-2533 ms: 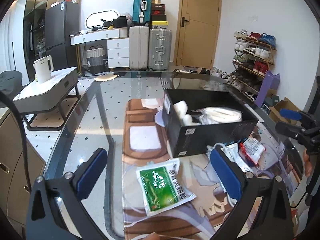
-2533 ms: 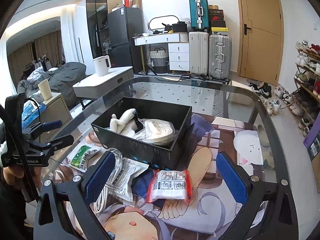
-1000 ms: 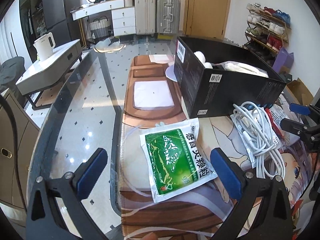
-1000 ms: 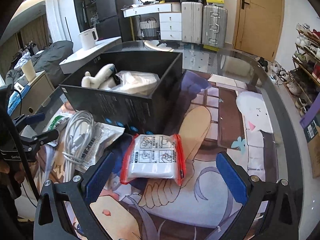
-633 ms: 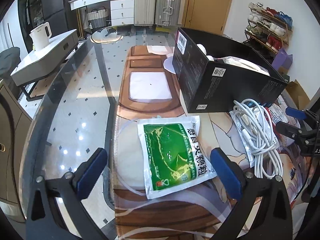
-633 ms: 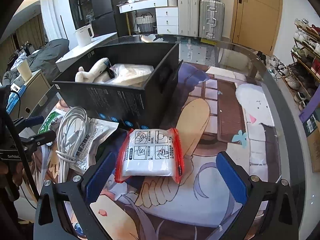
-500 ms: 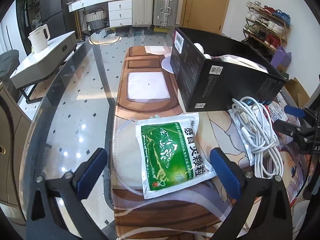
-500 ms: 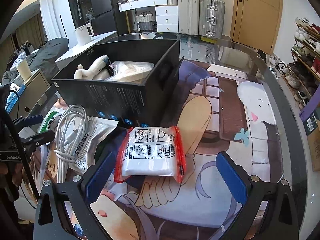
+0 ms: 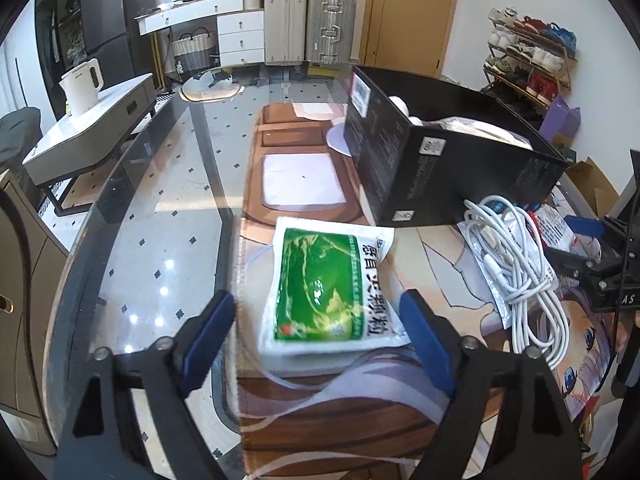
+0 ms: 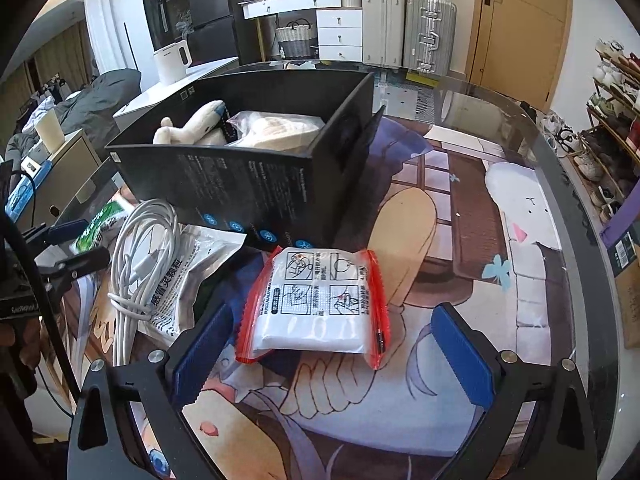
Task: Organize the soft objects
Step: 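Grasp the green-printed sachet with the left tool while the right tool grasps the red-edged packet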
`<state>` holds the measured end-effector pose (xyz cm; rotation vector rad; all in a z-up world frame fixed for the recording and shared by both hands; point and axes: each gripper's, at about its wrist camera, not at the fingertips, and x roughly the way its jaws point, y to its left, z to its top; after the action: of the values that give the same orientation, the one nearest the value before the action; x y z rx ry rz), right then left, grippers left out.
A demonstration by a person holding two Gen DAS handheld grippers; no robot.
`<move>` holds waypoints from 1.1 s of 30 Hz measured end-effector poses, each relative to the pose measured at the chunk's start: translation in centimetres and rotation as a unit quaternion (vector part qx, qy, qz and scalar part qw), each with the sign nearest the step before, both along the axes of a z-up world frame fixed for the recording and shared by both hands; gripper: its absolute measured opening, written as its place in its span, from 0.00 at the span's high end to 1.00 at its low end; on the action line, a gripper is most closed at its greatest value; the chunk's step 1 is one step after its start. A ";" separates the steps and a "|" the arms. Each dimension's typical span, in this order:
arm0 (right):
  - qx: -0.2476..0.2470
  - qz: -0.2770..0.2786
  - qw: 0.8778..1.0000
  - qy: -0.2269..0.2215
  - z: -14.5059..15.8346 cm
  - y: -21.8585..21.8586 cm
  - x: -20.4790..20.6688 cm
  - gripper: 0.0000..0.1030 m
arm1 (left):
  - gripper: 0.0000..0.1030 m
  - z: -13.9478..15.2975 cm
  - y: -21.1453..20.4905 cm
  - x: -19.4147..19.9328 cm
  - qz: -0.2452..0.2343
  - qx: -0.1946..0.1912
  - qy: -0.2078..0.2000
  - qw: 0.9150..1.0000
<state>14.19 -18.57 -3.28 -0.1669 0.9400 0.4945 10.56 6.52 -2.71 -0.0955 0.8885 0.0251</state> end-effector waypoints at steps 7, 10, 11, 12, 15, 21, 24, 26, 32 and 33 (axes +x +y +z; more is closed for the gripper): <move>0.000 -0.006 1.000 -0.004 0.1 -0.4 0.0 0.01 | 0.23 0.2 0.8 0.5 0.003 -0.008 0.004 1.000; 0.000 -0.009 1.000 -0.006 0.2 -0.6 0.1 0.01 | 0.21 0.2 0.9 0.8 0.005 -0.007 0.004 1.000; 0.001 -0.008 1.000 -0.006 0.1 -0.6 0.1 0.01 | 0.21 0.3 1.0 0.8 0.004 -0.007 0.002 1.000; 0.002 -0.007 1.000 -0.007 0.1 -0.6 0.2 0.01 | 0.21 0.3 1.1 1.0 0.003 -0.007 0.001 1.000; 0.001 -0.005 1.000 -0.006 -0.1 -0.5 0.2 0.01 | 0.22 0.3 1.0 1.5 -0.003 -0.004 0.004 1.000; 0.003 -0.006 1.000 -0.010 -0.2 -0.5 0.2 0.11 | 0.43 0.4 0.9 1.8 -0.002 0.014 -0.003 1.000; 0.003 -0.009 1.000 -0.015 0.0 -0.8 0.3 0.23 | 0.52 0.5 1.0 1.6 -0.006 0.013 -0.008 1.000; 0.001 -0.010 1.000 -0.018 0.1 -1.0 0.4 0.32 | 0.52 0.6 0.9 1.6 -0.008 0.012 -0.010 1.000; 0.013 -0.006 1.000 -0.017 0.3 -1.5 0.5 0.43 | 0.56 0.8 1.0 1.1 -0.005 0.003 -0.017 1.000; 0.012 -0.006 1.000 -0.017 0.3 -1.5 0.4 0.44 | 0.56 0.9 1.1 1.0 -0.004 0.001 -0.018 1.000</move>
<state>14.63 -20.09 -2.94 -0.1478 0.9022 0.4903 11.54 7.57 -1.83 -0.0892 0.8530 0.0162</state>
